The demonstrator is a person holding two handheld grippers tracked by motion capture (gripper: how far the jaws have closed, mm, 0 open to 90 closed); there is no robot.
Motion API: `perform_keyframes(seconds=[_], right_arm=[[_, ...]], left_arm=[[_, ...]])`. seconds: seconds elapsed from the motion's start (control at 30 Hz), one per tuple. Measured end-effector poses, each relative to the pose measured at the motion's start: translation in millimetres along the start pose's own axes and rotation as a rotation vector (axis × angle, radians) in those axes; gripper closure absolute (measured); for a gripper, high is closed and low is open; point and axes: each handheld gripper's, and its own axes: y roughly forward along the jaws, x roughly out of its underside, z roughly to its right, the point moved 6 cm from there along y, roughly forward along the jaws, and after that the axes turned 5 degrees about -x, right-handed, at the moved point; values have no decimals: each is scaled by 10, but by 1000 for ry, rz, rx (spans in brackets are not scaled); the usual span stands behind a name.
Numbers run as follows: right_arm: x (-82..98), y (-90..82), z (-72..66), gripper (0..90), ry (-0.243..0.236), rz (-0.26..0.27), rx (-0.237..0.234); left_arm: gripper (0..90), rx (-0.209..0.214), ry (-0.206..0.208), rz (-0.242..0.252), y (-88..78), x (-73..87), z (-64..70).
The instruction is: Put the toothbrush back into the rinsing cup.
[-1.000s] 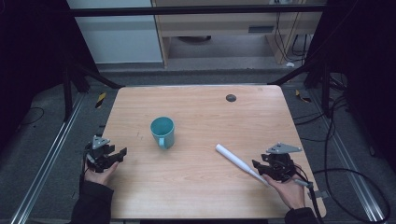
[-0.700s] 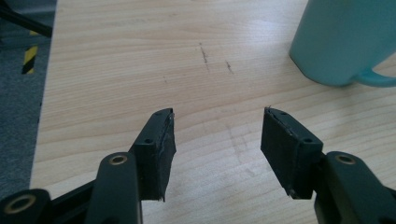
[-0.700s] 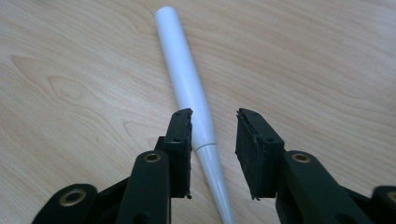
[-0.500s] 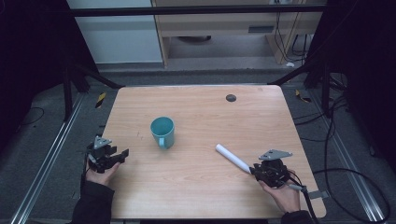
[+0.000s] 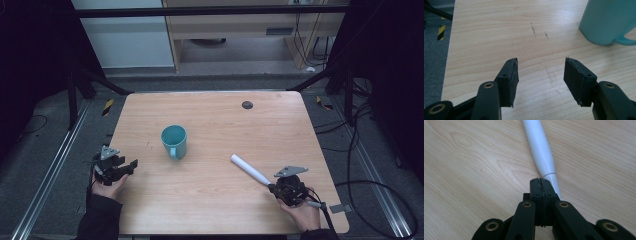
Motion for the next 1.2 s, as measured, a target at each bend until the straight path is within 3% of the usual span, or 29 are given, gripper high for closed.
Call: perform_keyframes(seconds=[0.57, 1.2], right_arm=[[58, 105, 20, 899, 12, -64, 23], [79, 102, 122, 898, 39, -69, 62]], left_arm=[[451, -3, 18, 1, 5, -3, 27], [450, -2, 16, 4, 3, -6, 25]])
